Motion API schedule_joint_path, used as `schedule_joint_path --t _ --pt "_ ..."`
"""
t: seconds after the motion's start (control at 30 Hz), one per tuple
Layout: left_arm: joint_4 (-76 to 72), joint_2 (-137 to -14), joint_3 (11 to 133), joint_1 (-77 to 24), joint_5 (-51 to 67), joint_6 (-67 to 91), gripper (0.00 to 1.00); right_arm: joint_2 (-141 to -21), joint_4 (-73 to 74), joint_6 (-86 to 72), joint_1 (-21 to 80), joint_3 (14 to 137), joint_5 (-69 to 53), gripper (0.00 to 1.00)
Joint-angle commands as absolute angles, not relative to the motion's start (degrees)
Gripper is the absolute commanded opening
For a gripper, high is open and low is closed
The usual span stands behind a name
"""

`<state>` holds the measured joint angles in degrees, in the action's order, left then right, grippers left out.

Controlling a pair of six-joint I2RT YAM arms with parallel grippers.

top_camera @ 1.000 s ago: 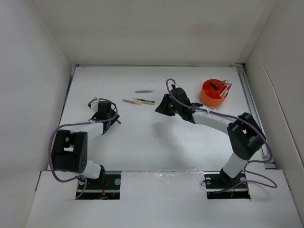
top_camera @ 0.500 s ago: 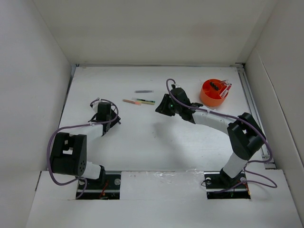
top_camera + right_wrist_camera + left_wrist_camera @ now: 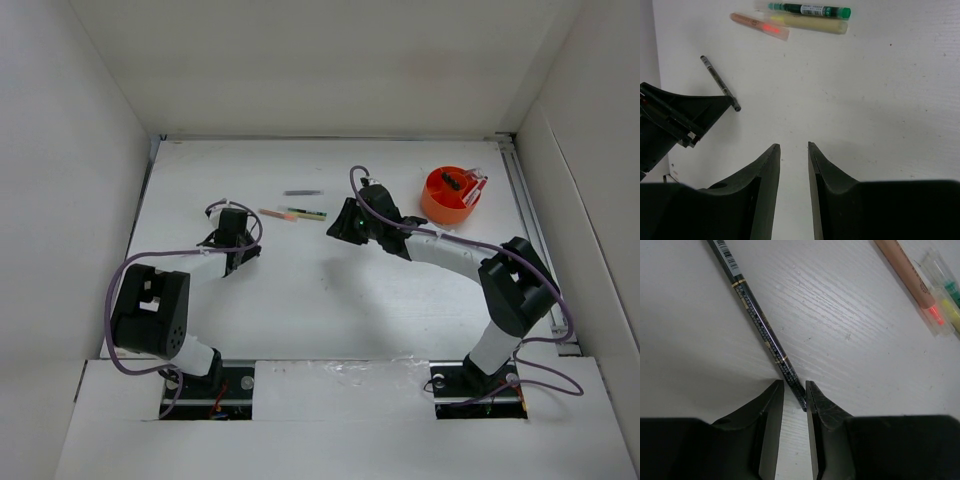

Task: Sort the stationery into containers
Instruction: Pick up the pen from the center of the board.

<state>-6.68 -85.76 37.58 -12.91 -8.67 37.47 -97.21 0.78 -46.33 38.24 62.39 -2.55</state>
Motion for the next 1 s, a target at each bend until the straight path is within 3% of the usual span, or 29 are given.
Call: schedule_joint_path --t 0.0,0.13,0.2,0.33,0.67,0.8,0.97 --pt "-3.17 -85.70 38.15 -12.83 -9.84 35.68 0.22 -96.86 -2.02 -46.14 37.88 63.02 -2.64 0.35" --pt "-1.06 -85.69 38.75 -15.19 -12.64 35.68 0.22 -96.86 -2.02 -46.14 37.88 63.02 -2.64 0.35" --pt "-0.27 -86.30 38.76 -16.08 -13.79 35.68 0.11 -96.86 -2.02 -46.14 37.88 63.02 -2.64 0.35" --pt "-0.26 -86.31 39.29 -16.08 -13.80 35.07 0.00 -96.86 -2.02 -46.14 37.88 63.02 -2.64 0.35" --pt "-6.50 -77.09 33.93 -17.04 -7.57 32.09 0.00 -96.86 -2.02 -46.14 37.88 63.02 -4.30 0.52" --pt "-8.34 -75.85 34.19 -26.34 -10.18 28.93 0.00 -97.55 -2.02 -45.62 37.88 63.63 -7.55 0.56" --pt "-8.35 -77.69 38.67 -41.99 -22.30 27.60 0.00 -95.02 -3.77 -45.62 37.88 62.58 -8.27 0.56"
